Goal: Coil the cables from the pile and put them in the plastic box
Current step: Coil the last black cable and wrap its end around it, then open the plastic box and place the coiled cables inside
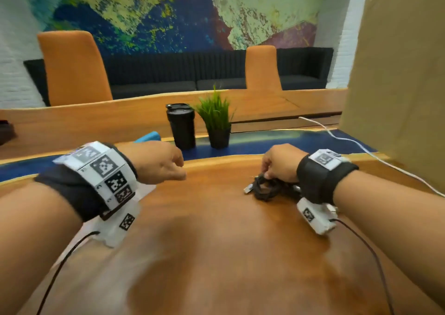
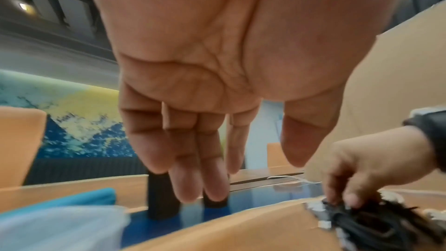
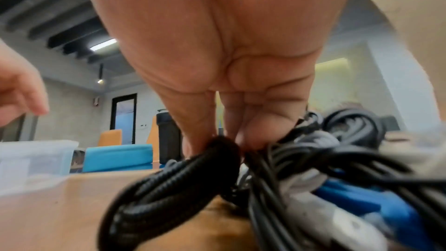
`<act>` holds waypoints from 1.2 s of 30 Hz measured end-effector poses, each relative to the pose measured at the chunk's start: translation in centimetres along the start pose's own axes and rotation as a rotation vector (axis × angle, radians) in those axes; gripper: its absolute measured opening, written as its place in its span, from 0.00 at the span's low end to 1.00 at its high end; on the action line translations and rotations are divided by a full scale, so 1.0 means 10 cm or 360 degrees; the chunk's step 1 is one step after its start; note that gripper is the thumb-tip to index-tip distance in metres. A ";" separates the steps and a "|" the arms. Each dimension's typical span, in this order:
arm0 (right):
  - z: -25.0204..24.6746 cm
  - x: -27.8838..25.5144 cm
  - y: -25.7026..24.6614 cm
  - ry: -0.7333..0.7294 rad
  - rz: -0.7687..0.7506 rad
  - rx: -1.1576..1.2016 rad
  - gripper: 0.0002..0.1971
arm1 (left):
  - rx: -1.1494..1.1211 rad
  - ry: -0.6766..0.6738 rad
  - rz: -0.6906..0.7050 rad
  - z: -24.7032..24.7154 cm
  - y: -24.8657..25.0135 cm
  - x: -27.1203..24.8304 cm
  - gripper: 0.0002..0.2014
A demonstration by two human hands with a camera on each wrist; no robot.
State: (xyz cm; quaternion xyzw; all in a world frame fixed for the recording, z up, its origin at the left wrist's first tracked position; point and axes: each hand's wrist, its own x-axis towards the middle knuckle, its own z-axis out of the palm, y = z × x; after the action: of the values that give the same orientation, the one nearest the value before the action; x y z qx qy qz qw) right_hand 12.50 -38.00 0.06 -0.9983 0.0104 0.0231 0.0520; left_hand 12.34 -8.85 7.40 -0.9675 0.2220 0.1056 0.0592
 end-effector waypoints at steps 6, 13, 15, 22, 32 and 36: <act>-0.47 -0.25 -0.33 0.0401 -0.0093 -0.0049 0.10 | 0.0426 -0.0143 -0.0454 0.10 -0.82 -0.29 0.20; -0.67 -0.61 -0.97 0.0081 -0.0648 -0.0097 0.06 | 0.0577 -0.0253 -0.0527 0.48 -0.81 -0.44 0.20; -0.58 -0.62 -1.08 0.0026 -0.0726 -0.0138 0.08 | 0.0559 -0.0134 -0.0408 0.51 -0.74 -0.40 0.19; -0.15 -0.54 -1.19 0.0057 -0.0570 -0.0457 0.26 | 0.0276 0.0078 0.0135 0.50 -0.17 0.00 0.34; 0.07 -0.66 -0.90 0.0206 -0.0416 -0.0560 0.20 | 0.0223 0.0273 0.0037 0.62 -0.12 -0.07 0.30; 0.09 -0.74 -0.90 0.0260 -0.0471 -0.0584 0.11 | 0.0270 0.0456 -0.0028 0.81 -0.26 -0.29 0.15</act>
State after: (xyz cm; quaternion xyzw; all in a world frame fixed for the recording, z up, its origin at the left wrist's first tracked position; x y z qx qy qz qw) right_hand 5.24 -28.81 0.47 -0.9802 -0.1363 -0.0642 -0.1283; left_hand 9.48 -3.95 0.35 -0.9661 0.2279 -0.0532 0.1093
